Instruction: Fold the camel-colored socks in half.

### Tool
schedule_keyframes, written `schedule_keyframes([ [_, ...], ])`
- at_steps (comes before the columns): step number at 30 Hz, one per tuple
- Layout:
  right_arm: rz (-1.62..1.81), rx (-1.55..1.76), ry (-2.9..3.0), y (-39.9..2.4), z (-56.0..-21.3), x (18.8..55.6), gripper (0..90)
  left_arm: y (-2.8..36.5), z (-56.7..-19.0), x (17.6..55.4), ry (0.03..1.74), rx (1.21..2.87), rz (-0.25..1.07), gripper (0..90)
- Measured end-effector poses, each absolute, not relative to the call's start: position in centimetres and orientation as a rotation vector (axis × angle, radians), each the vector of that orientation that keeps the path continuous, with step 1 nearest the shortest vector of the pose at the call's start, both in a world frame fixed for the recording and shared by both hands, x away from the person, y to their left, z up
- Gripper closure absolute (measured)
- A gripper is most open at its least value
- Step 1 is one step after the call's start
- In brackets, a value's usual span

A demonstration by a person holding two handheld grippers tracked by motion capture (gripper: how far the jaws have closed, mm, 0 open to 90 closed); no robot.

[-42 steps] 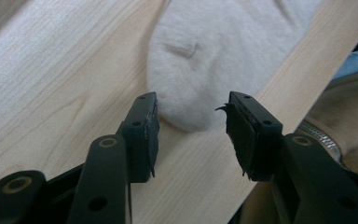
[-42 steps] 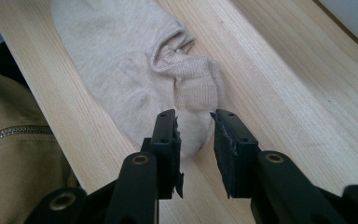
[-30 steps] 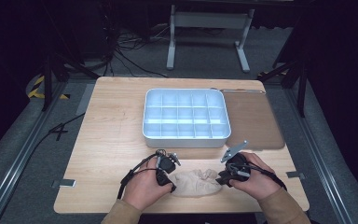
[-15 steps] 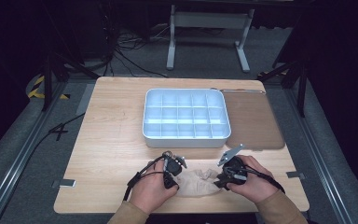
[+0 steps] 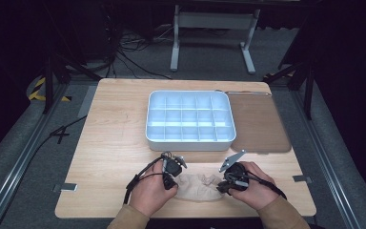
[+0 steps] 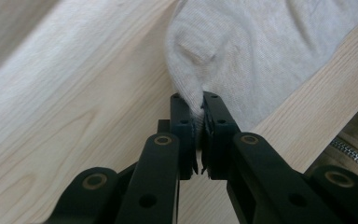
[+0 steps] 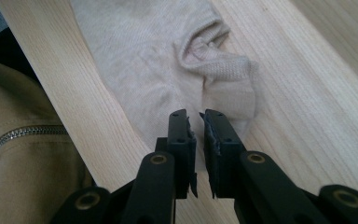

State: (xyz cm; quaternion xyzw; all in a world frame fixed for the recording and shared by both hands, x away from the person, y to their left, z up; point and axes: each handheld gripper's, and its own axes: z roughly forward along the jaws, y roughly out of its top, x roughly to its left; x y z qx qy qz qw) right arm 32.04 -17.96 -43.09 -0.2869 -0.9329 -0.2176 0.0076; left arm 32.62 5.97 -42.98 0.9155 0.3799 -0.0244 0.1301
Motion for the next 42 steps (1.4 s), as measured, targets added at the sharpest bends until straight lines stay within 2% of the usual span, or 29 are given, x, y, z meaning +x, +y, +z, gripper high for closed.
schedule_keyframes([
  [10, -0.734, -0.868, -2.912, -16.5, -43.5, 32.0, 89.0, 8.5, -41.3, 32.4, 1.152, 2.610, -0.086, 84.7],
  [24, -0.749, -0.892, -2.924, -15.7, -44.9, 33.0, 89.7, 9.1, -41.2, 32.2, 1.165, 2.623, -0.100, 84.5],
  [38, -0.790, -0.855, -2.921, -16.1, -45.2, 32.9, 89.9, 8.4, -40.0, 32.2, 1.086, 2.599, -0.117, 84.2],
  [42, -0.789, -0.826, -2.927, -16.2, -45.2, 33.0, 90.0, 7.6, -39.4, 32.2, 1.016, 2.589, -0.134, 84.1],
])
